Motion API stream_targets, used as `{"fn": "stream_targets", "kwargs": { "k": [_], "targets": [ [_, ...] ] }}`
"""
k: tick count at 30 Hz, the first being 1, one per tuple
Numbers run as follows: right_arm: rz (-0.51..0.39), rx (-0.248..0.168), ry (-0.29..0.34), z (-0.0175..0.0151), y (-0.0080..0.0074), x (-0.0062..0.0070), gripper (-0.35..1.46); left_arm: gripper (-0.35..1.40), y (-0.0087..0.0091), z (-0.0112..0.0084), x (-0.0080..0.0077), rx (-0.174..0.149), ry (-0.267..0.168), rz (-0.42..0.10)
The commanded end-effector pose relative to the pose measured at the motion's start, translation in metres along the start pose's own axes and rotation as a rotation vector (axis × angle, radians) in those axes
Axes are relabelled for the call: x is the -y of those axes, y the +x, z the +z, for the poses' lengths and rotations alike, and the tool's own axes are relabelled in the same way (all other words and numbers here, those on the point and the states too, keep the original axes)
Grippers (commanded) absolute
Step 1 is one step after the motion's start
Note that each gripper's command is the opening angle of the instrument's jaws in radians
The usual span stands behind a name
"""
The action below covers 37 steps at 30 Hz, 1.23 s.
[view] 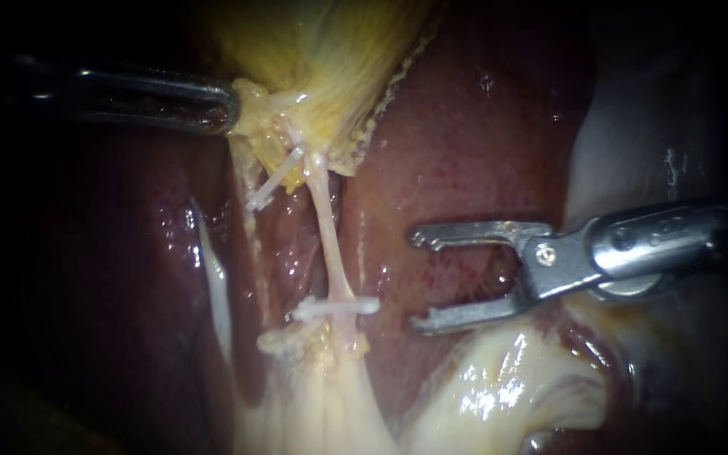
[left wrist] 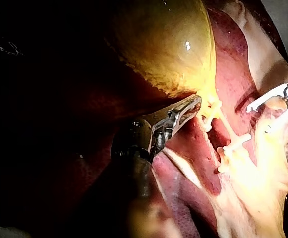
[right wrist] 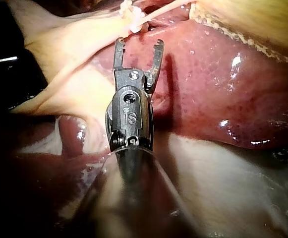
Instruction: Going back first clip right tube
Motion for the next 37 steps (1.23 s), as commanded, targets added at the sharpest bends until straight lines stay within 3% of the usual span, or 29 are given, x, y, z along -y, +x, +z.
{"fn": "stream_targets", "kwargs": {
  "k": [1, 12, 24, 37],
  "targets": [
    [-0.001, 0.001, -0.006, -0.0003, 0.0001, -0.0001, 0.5, -0.35, 0.0, 0.0, 0.0, 0.0, 0.0, 0.0],
    [-0.015, 0.002, -0.016, -0.002, 0.0007, -0.0007, 0.5, -0.35, 0.0002, 0.0006, 0.0, -0.003, 0.008, 0.0],
    [-0.021, 0.005, -0.014, -0.0024, 0.0008, -0.0007, 0.5, -0.35, 0.0026, 0.0055, -0.0004, -0.034, 0.039, 0.01],
    [-0.02, 0.004, -0.009, -0.0024, 0.0008, -0.0008, 0.5, -0.35, 0.0027, 0.0057, -0.0004, -0.034, 0.039, 0.005]
  ]
}}
